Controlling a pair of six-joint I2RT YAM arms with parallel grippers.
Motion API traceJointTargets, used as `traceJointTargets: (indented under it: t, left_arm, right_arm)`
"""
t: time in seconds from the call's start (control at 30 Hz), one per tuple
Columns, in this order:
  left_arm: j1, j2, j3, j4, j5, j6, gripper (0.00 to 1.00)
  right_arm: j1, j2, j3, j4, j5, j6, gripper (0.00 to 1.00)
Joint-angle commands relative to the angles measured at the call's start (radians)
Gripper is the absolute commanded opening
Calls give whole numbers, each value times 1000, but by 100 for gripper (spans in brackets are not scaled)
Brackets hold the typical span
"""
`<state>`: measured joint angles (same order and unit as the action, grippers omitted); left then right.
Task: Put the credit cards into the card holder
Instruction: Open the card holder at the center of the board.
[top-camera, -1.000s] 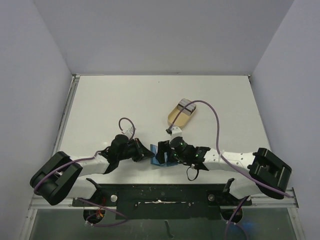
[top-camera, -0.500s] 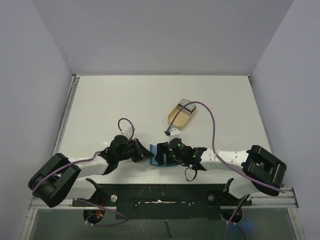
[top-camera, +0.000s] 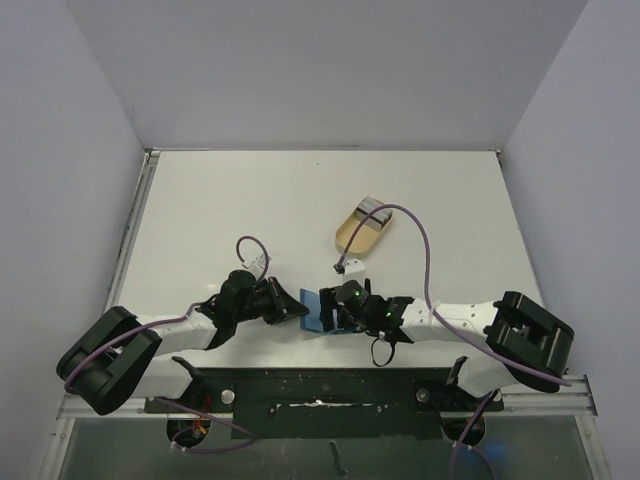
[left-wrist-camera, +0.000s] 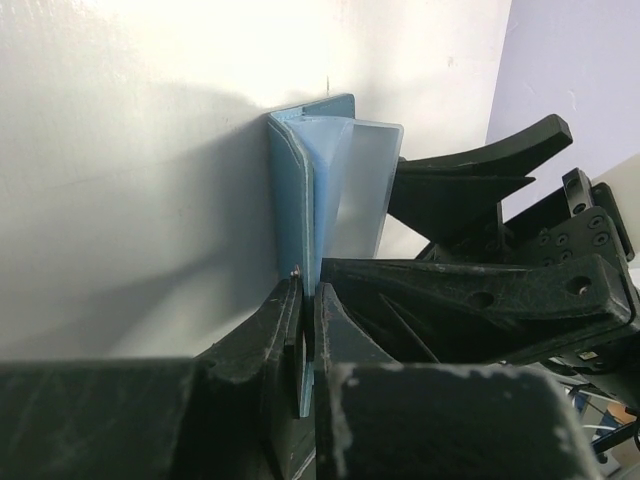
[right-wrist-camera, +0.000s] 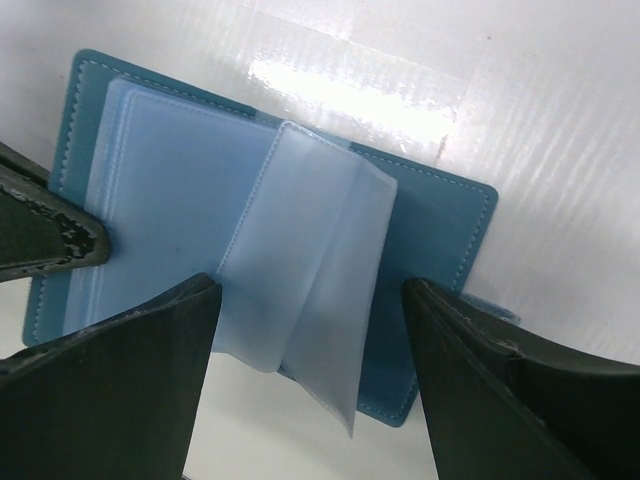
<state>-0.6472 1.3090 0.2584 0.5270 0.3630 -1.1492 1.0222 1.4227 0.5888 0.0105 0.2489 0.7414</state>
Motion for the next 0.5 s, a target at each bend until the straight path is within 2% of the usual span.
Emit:
traceJointTargets:
  t: [0.0, 0.27, 0.47]
  left_arm:
    - [-6, -29, 7, 74, 22, -11, 0]
    - [-5, -20, 19, 82, 14, -15, 0]
    - [-7, -29, 18, 62, 4, -12, 0]
  right_arm:
    - [10, -42, 29, -152, 125, 3, 75]
    - [9, -71, 224, -357, 175, -16, 75]
    - [22, -36, 286, -335, 149, -47, 72]
